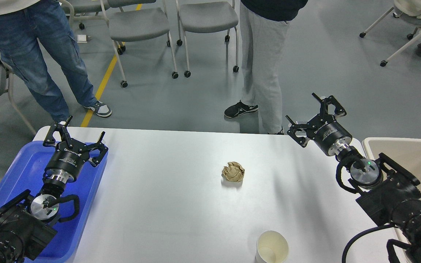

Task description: Tidy desktop

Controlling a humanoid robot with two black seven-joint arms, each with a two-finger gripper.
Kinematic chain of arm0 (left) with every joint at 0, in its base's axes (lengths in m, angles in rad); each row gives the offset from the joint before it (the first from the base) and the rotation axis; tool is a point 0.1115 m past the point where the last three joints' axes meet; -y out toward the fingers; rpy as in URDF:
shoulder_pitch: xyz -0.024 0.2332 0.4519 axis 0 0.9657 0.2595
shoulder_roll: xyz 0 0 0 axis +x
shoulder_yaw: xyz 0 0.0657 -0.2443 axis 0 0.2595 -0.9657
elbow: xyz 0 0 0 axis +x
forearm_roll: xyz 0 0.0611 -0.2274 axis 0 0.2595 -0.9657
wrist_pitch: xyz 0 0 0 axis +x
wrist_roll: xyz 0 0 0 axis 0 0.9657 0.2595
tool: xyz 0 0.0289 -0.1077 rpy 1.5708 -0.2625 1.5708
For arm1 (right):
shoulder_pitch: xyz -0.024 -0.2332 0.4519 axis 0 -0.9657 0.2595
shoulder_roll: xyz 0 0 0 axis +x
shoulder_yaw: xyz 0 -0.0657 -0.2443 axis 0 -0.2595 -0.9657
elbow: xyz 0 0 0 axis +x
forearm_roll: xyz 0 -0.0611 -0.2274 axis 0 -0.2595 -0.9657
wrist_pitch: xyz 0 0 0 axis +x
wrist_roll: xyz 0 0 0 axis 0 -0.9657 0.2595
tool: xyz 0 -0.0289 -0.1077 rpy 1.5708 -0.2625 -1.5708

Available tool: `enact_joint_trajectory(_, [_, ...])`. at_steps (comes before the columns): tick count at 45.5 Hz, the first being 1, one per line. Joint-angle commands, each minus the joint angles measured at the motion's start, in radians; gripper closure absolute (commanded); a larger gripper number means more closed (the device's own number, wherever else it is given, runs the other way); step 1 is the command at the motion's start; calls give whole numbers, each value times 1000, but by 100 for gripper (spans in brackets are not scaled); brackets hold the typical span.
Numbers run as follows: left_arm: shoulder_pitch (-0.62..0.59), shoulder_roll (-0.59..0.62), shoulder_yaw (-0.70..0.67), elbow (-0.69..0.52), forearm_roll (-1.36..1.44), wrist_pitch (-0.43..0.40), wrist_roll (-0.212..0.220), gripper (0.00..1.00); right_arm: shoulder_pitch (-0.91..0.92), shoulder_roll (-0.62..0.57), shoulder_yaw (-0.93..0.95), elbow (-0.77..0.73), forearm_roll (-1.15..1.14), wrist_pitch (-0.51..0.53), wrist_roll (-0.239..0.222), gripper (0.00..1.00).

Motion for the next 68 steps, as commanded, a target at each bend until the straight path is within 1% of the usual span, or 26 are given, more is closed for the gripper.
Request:
enact_joint_trajectory(1, [0, -1, 1, 0, 0, 0, 1, 0, 3, -1, 0, 1, 0, 1, 0, 0])
enact_joint_trajectory(19, [0, -1, 1, 0, 0, 0, -1, 0, 11, 5, -2, 15, 0, 1, 0, 0])
enact_joint_trajectory(25, [0, 1, 1, 0, 0, 0, -1, 0, 8, -7, -3, 61, -2, -4, 0, 0])
enact_joint_trajectory(31, [0, 1, 0, 0, 0, 0, -1, 0, 6, -58, -17, 121, -6, -10, -8, 0])
enact_joint_trajectory(35, [0, -1, 1, 0, 0, 0, -1, 0, 3, -128, -64, 188, -9, -27, -8, 0])
enact_joint_trajectory(42, [0, -1, 1, 0, 0, 0, -1, 0, -12, -243, -86, 328, -11, -57, -8, 0])
enact_joint_trajectory(47, [0, 1, 1, -2, 0, 0, -1, 0, -26, -370, -139, 478, -12, -96, -8, 0])
enact_joint_trajectory(48, [0, 1, 1, 0, 0, 0, -1, 0, -26, -424, -171, 542, -12, -116, -8, 0])
enact_joint_trajectory(54, [0, -1, 1, -2, 0, 0, -1, 0, -3, -539, -258, 680, -40, -153, -9, 0])
enact_joint_trajectory(60, [0, -1, 1, 0, 0, 0, -1, 0, 70, -660, -380, 760, -135, -154, -9, 0])
enact_joint_trajectory(68, [0, 1, 1, -2, 0, 0, -1, 0, 224, -834, -645, 883, -187, -140, -8, 0])
